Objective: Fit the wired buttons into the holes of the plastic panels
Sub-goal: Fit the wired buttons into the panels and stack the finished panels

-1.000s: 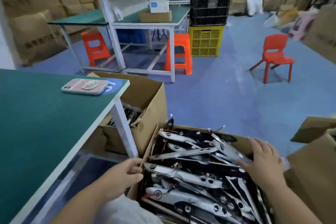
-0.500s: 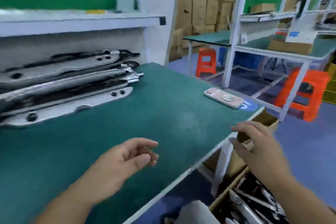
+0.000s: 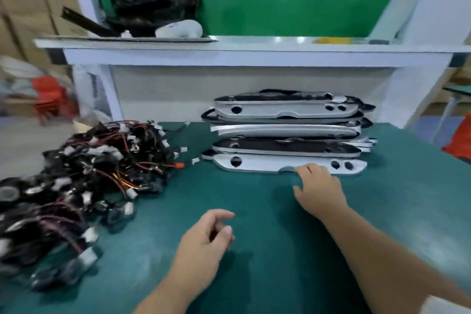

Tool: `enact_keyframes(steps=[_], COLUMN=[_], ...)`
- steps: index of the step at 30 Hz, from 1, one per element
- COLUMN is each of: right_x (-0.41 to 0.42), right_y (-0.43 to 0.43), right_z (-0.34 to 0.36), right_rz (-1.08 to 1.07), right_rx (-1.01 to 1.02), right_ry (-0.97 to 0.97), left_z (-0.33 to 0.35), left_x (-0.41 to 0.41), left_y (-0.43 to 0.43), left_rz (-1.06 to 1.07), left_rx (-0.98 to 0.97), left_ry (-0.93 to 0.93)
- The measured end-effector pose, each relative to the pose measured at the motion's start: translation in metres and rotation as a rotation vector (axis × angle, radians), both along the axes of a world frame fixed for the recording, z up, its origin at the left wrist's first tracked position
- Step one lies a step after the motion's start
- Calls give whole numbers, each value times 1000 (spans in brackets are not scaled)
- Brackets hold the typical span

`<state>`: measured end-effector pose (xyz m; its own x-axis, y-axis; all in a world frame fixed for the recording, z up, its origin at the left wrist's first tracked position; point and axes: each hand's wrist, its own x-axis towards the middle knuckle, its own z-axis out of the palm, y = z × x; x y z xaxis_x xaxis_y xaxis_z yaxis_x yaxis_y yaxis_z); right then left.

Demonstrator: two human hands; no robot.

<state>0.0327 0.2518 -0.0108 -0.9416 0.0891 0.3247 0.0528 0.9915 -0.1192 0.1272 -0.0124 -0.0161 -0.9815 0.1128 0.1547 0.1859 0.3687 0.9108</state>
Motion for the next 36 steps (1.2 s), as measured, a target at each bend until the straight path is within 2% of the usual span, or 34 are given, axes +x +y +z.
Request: enact_keyframes(steps=[2, 5, 13, 18, 23, 26, 30, 33, 36], right_x=[-29, -59, -80, -46, 25, 64, 103, 123, 134], right_y=[-6, -7, 14, 16, 17, 14, 13, 10, 5], right_z=[0, 1, 11, 10, 2, 6, 9, 8, 4], right_rz=[-77, -150, -48, 54, 70, 79, 8, -41, -36], right_rx=[1, 69, 135, 43, -18, -12, 53, 77, 79], right_ry=[-47, -91, -295, -362, -246, -212, -63, 30, 101], left_z=[0, 1, 2, 2, 3, 11, 22, 19, 16], left_x=[-5, -7, -7, -7, -5, -5, -10, -23, -41], left_y=[-1, -3, -2, -3, -3, -7, -38, -72, -92], left_rz=[-12, -11, -21, -49, -33, 58, 366, 560, 524], left_rx=[-68, -39, -82, -55, -19, -64, -286, -633, -1057], left_ry=[-2, -40, -52, -43, -35, 35, 272, 191, 64])
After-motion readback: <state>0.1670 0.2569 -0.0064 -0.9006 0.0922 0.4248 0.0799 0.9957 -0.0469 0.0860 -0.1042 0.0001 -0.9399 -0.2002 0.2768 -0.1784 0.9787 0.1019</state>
